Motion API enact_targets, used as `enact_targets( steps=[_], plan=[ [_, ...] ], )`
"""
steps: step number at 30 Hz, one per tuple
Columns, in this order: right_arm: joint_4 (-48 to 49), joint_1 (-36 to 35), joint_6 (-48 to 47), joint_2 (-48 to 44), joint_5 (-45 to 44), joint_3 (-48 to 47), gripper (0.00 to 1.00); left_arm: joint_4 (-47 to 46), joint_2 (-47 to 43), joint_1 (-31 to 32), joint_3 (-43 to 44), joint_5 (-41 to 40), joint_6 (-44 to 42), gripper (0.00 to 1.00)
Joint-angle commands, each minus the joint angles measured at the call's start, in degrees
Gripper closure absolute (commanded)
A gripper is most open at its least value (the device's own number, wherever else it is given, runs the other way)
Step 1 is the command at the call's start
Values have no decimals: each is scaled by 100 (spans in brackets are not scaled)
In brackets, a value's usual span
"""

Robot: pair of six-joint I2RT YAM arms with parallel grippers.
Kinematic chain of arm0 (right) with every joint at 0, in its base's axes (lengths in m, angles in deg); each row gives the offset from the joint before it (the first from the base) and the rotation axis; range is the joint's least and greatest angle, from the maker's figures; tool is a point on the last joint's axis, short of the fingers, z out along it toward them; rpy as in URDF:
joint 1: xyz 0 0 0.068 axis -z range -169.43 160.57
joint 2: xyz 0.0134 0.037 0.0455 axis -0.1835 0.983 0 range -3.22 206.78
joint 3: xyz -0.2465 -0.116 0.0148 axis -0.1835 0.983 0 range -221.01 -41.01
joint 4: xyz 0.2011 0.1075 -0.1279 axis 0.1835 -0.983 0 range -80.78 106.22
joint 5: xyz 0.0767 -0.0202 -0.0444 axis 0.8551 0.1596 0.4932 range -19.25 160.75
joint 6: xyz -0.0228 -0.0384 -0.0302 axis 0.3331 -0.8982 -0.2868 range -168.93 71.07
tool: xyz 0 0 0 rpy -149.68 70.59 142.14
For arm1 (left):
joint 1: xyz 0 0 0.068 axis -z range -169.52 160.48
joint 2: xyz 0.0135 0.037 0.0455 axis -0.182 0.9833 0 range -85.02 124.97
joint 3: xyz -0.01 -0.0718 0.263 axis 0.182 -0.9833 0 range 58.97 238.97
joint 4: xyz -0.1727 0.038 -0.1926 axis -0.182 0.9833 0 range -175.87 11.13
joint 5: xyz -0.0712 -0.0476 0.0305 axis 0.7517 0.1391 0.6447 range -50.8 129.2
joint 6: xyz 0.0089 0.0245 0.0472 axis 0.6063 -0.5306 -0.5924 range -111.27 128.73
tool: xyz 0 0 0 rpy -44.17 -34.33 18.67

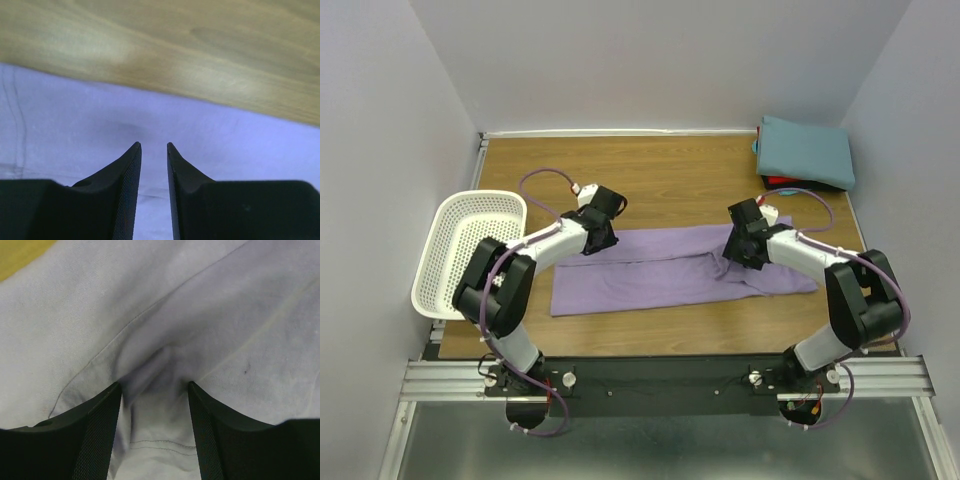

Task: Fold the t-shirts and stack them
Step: Fold the tshirt

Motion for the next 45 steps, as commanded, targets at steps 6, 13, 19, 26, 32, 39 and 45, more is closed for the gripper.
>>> enact_targets(
  steps=[6, 13, 19, 26, 32, 39, 45],
  plan=[
    [606, 18, -273, 1211, 369, -767, 37, 8, -345, 120, -1246, 11, 1089, 66],
    [642, 1, -871, 2459, 686, -2190, 37, 104, -618, 383, -1643, 512, 1574, 67],
    [616, -43, -1881, 3697, 1178, -3745, 36, 491, -583, 1261, -1398, 697, 1688, 67],
    [-105, -350, -3033, 5245, 1469, -5864, 35, 745, -487, 2141, -1170, 908, 1609, 70],
    [-255, -737, -3806, 5773, 1363, -6560, 33, 729, -320, 2668, -510, 943, 1152, 70],
    [-246, -755, -4018, 5528, 1108, -6779, 11, 553, -459, 2748, -62, 1058, 713, 70],
    [-246, -642, -3528, 4862, 1081, -7254, 4, 948, -1029, 2249, 422, 338, 466, 69]
  ],
)
